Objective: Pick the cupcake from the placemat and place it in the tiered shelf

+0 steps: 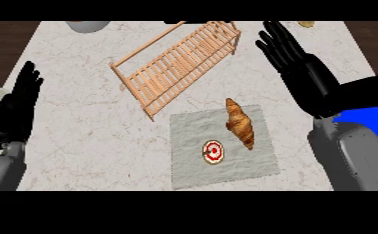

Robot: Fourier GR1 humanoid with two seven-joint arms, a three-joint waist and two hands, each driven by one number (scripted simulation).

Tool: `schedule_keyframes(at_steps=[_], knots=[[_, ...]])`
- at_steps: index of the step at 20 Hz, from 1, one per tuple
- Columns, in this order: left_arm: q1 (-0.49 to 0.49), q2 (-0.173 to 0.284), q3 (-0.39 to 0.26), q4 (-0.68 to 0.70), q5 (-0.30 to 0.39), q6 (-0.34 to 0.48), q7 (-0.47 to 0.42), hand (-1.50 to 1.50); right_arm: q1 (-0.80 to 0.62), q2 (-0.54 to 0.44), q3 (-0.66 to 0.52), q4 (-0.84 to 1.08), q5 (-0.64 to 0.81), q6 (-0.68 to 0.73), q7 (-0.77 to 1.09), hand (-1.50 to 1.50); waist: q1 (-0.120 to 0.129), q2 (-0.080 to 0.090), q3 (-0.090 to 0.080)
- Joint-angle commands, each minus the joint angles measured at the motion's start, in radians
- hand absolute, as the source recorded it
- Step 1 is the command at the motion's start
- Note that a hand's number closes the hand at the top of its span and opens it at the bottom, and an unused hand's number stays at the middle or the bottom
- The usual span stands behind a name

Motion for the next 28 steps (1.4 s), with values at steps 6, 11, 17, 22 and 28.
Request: schedule_keyframes(at_steps=[6,11,17,22,28], knots=[[-0.014,-0.137,-0.086,-0.191,-0.044,0.062,0.004,0.00,-0.058,0.140,0.256,0.116,0.171,0.084,-0.064,1.50,0.055,-0.010,-0.001],[0.012,-0.142,-0.086,-0.247,-0.022,0.046,0.105,0.00,0.104,0.222,0.168,0.153,0.146,-0.035,-0.140,-1.50,0.023,-0.012,-0.001],[0.091,-0.182,-0.116,-0.297,-0.074,0.084,0.067,0.00,0.060,0.004,0.165,-0.052,0.082,0.232,-0.020,-1.50,0.010,-0.019,-0.003],[0.051,-0.130,-0.065,-0.280,-0.031,0.030,0.101,0.00,-0.077,-0.130,0.264,-0.109,0.213,0.323,0.143,-1.50,0.019,-0.020,-0.005],[0.079,-0.185,-0.122,-0.306,-0.094,0.096,0.098,0.00,-0.164,-0.250,0.366,-0.273,0.429,0.363,0.316,-1.50,0.008,-0.024,-0.005]])
